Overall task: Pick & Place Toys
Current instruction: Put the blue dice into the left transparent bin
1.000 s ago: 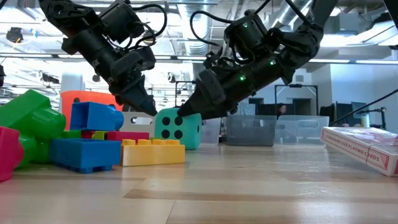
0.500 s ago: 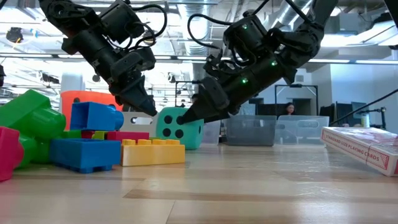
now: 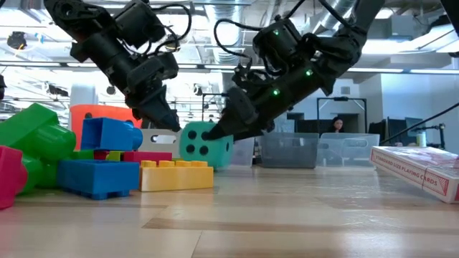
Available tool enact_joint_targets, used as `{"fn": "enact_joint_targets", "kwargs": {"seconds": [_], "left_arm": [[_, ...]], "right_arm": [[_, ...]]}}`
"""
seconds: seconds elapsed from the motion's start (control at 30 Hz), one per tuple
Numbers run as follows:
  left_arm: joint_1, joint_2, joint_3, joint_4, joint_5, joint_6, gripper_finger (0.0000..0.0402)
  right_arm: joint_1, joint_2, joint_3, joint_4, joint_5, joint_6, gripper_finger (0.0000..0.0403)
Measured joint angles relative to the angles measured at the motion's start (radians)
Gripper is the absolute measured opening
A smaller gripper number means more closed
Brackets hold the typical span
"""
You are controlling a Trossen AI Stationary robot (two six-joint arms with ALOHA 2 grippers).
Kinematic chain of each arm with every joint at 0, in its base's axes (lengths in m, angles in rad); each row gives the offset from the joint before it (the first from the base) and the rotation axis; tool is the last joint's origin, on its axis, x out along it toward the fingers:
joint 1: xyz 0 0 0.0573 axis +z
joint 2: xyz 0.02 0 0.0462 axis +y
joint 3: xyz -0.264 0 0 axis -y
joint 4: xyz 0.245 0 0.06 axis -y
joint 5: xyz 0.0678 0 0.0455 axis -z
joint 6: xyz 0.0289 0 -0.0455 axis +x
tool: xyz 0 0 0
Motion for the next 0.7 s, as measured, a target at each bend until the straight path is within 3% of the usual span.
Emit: {"fn": "enact_joint_targets", "kwargs": {"seconds": [0.27,0.47,0.7], "left_arm": [[0.001,-0.265,0.001,-0.029,0.000,0.000,0.0001],[0.001,-0.464,0.001,-0.064,-0.001,0.032,0.0001],[0.000,-0.553,0.001,-0.092,-0.005,0.033,0.0001]], "right_arm": [[-0.026,-0.143,0.012,-0.013,0.031,-0.054,0.0348],[-0.085,-0.272,0.013,-0.066,0.131,-0.151,0.0344],[-0.215,-0.325,0.014,-0.199,0.133,-0.186,0.0348]]}}
